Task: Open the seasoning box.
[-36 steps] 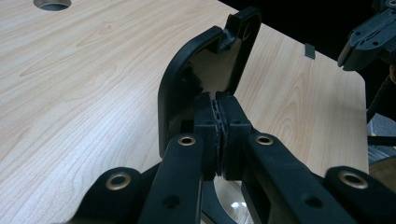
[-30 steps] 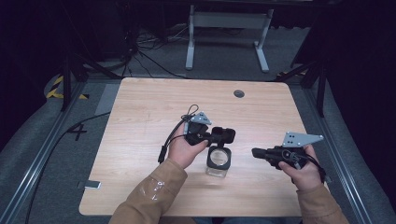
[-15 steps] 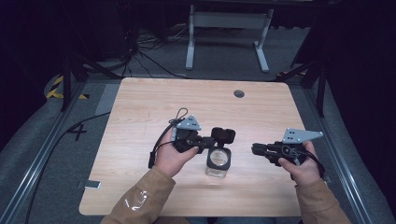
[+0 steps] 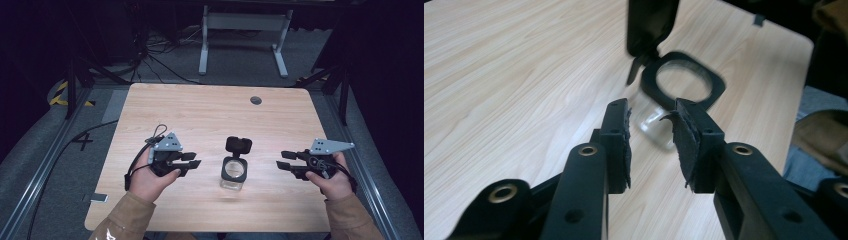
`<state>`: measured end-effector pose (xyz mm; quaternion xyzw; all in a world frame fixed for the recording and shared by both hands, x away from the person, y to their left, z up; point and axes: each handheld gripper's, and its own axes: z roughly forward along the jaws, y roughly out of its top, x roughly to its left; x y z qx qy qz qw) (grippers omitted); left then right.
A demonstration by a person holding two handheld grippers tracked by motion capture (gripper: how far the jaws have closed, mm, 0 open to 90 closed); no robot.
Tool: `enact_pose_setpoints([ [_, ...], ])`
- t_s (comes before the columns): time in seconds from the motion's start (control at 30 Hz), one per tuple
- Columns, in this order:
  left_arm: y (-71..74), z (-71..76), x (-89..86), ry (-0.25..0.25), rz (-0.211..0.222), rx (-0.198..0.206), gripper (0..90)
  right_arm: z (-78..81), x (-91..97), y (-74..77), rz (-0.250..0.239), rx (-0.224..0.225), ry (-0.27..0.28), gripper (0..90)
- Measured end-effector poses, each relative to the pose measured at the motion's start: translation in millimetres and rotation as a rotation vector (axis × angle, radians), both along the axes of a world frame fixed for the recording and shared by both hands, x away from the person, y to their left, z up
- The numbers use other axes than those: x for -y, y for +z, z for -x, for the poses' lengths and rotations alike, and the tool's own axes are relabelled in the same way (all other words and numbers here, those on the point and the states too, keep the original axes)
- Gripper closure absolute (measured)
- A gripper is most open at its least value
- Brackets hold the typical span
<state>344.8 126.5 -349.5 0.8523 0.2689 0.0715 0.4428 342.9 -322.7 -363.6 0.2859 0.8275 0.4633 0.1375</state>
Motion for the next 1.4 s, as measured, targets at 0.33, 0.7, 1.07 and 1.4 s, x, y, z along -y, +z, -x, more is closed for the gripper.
enact_pose_setpoints([
  [0.33,-25.2,7.2,-55.3,0.15,-0.131,-0.005,58.8,8.5,38.1,-14.2,0.095,-0.045,-0.124,41.3],
  [0.7,-70.1,10.3,-93.5,0.23,-0.178,-0.084,46.0,12.2,65.1,-42.1,0.125,-0.087,-0.219,34.3],
  [1.07,-93.4,0.1,-107.3,0.26,-0.214,-0.121,33.8,9.8,65.0,-74.6,0.162,-0.125,-0.252,29.1],
  [1.4,-104.8,-2.6,-106.5,0.286,-0.199,-0.159,33.4,9.3,61.0,-90.5,0.187,-0.118,-0.263,28.4],
])
